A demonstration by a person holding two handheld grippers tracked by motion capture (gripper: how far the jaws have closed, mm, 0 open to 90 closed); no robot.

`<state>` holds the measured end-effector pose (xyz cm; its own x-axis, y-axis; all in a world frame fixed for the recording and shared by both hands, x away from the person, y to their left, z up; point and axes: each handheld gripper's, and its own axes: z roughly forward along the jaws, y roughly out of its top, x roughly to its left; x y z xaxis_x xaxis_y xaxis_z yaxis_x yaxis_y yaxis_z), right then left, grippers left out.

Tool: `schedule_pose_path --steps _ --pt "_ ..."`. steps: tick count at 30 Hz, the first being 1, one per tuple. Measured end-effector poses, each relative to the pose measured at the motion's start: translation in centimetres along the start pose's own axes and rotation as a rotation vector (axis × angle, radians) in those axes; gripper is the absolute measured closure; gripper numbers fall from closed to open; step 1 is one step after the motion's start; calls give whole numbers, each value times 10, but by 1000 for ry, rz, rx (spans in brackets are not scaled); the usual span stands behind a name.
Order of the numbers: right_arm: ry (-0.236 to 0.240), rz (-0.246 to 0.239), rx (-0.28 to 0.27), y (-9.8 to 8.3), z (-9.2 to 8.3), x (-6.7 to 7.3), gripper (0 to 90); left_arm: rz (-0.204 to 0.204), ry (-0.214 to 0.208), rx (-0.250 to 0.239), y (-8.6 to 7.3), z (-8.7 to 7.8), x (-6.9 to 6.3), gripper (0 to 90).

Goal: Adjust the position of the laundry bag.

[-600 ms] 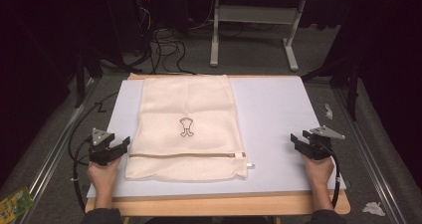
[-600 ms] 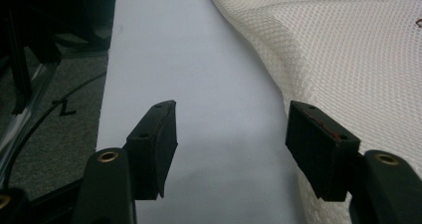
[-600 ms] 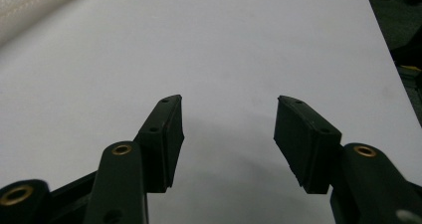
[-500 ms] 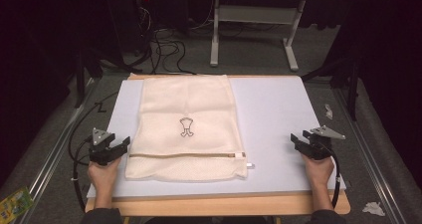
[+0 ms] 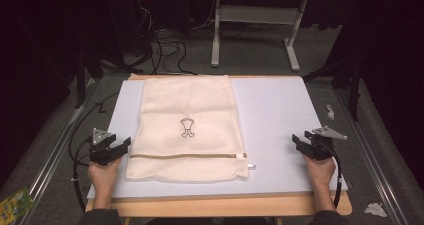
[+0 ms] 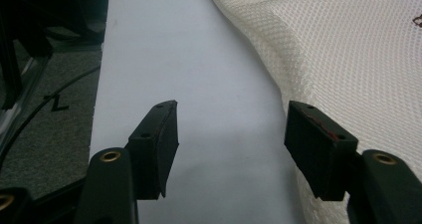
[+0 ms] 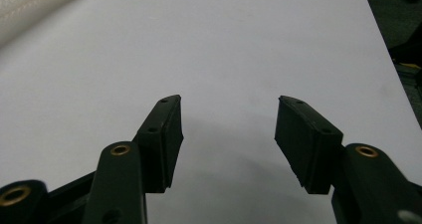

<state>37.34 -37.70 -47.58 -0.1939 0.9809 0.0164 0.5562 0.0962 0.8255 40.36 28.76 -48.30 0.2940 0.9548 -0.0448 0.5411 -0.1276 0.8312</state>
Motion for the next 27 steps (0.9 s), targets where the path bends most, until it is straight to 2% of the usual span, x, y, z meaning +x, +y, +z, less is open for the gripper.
schedule_pose_path --steps 4,9,14,18,22,24,27 --pt "-8 8 -8 0 0 -2 444 3 -4 12 1 1 0 385" --pt "-7 28 -1 1 -1 -3 443 -27 -16 22 2 2 3 362" --pt "9 23 -3 3 1 -2 432 -37 -24 -3 2 -1 2 341" --pt "27 22 -9 5 1 1 431 -16 -32 0 6 -3 -2 330" --pt "38 20 5 5 3 5 412 -21 -46 -17 10 -5 -3 324" --pt "57 36 14 7 2 6 402 -14 -66 -18 12 -7 -4 337" --pt "62 37 -1 9 0 7 408 -7 -69 -14 13 -7 -6 342"
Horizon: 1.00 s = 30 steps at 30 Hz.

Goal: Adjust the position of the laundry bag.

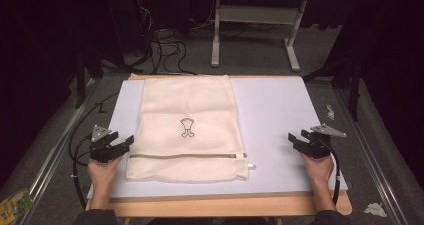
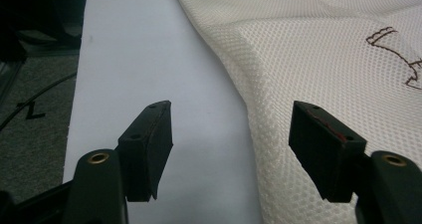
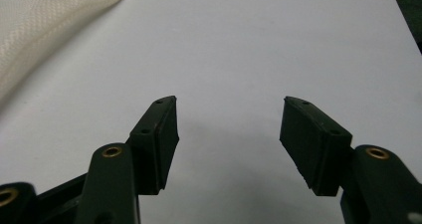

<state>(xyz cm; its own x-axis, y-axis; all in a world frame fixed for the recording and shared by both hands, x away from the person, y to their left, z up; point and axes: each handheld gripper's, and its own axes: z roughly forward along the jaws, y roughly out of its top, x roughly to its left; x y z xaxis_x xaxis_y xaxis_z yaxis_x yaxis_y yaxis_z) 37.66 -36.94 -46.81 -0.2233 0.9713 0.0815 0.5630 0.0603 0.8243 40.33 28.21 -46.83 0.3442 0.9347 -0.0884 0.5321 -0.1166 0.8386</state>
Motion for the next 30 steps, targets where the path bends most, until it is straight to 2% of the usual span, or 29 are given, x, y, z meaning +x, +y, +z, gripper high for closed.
schedule_pose_path --steps 6,12,14,17,22,23,29,30 --pt "19 10 26 0 1 2 428 -11 -21 30 3 0 -5 348" --pt "53 7 53 6 2 13 460 3 -35 55 9 2 -10 348" --pt "76 -1 59 9 3 20 465 7 -46 63 11 2 -13 347" --pt "103 -4 61 13 4 28 474 20 -39 75 11 4 -16 345" --pt "140 -13 91 17 10 39 489 12 -46 84 12 6 -18 340" --pt "159 -25 111 19 14 47 503 15 -46 90 13 7 -19 338" --pt "207 -48 126 25 25 67 522 7 -47 104 15 9 -20 325" --pt "207 -48 126 25 25 67 522 7 -47 104 15 9 -20 325"
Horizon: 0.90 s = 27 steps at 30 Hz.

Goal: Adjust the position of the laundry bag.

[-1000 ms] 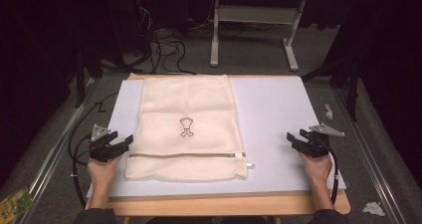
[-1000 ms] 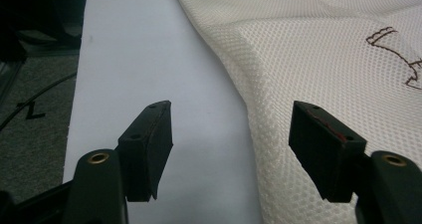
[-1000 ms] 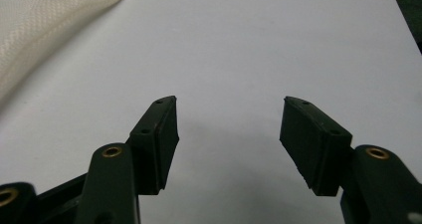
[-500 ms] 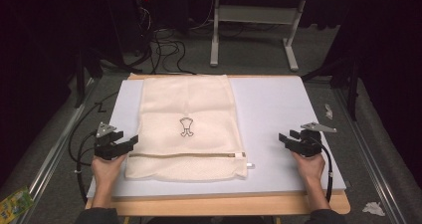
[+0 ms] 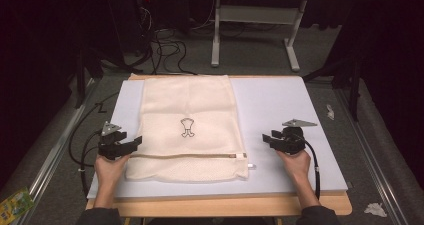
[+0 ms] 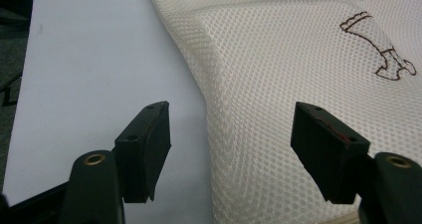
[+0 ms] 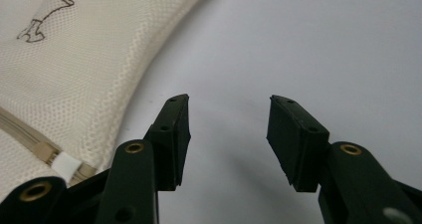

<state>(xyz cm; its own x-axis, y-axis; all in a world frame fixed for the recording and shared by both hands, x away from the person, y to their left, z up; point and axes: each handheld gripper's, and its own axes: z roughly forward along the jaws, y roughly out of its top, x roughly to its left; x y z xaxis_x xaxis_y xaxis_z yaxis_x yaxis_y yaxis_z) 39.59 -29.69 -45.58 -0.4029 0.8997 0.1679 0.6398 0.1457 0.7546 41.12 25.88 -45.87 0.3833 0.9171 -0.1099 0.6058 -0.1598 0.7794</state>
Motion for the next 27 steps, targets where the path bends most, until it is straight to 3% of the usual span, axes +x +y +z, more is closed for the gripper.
schedule_pose_path --steps 1,10,27 --pt "13 -10 9 3 5 7 525 -4 0 2 1 0 0 324" --pt "61 -38 52 12 20 32 525 -8 -1 46 2 6 -4 325" --pt "134 -47 131 23 50 57 517 -31 -2 96 2 21 -6 396"
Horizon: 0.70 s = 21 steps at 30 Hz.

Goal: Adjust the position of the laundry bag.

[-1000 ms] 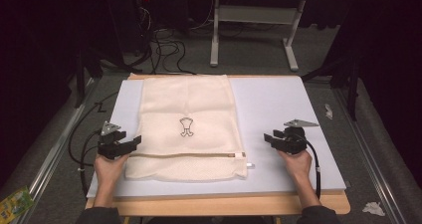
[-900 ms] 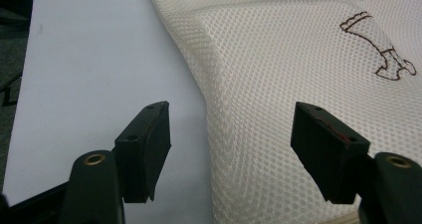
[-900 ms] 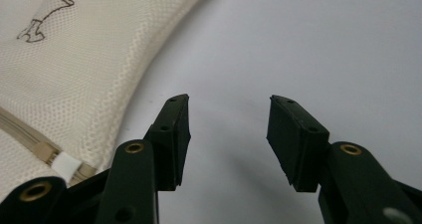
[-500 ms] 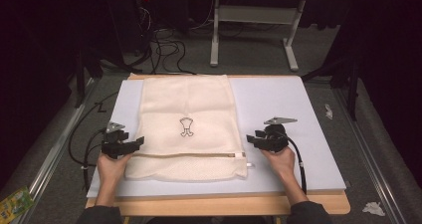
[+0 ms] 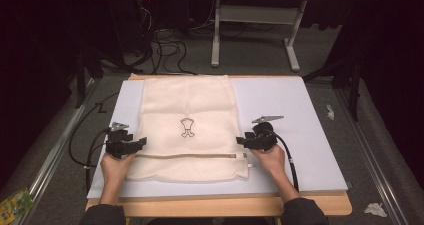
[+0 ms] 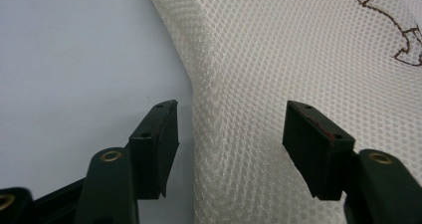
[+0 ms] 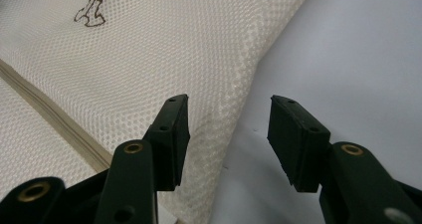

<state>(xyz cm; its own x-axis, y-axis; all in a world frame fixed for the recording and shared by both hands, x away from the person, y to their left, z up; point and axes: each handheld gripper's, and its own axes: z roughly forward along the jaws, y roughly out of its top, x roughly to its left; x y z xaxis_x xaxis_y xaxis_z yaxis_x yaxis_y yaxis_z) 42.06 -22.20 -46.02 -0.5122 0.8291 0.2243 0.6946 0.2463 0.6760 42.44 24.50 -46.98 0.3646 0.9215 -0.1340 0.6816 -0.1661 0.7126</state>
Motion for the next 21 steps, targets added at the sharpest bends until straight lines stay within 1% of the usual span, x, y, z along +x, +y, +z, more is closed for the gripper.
schedule_pose_path --steps 6,8,10,12,13,14,15,16,17,18,19,21 --pt "18 17 26 1 10 2 534 -8 -10 8 1 4 0 443" --pt "20 17 29 1 10 2 540 -9 -10 8 1 4 0 451" --pt "22 14 37 2 13 3 552 -15 -11 10 1 5 0 478" --pt "22 6 45 4 16 6 597 -19 -12 15 1 7 -1 498" --pt "20 10 47 5 16 7 619 -19 -12 15 1 7 -1 515" --pt "20 10 47 5 16 7 619 -21 -9 16 1 8 -1 515" --pt "14 1 54 6 17 8 668 -19 -8 22 2 9 0 557" --pt "13 -2 57 6 18 8 698 -19 -10 23 2 9 0 582" --pt "13 -2 57 6 18 8 698 -19 -9 21 2 9 0 582" --pt "12 -6 61 7 18 7 729 -18 -10 19 2 9 0 615" --pt "11 -13 62 7 18 7 796 -12 -4 20 2 8 0 685" --pt "16 -19 59 7 17 8 838 -1 -2 17 3 7 0 755"
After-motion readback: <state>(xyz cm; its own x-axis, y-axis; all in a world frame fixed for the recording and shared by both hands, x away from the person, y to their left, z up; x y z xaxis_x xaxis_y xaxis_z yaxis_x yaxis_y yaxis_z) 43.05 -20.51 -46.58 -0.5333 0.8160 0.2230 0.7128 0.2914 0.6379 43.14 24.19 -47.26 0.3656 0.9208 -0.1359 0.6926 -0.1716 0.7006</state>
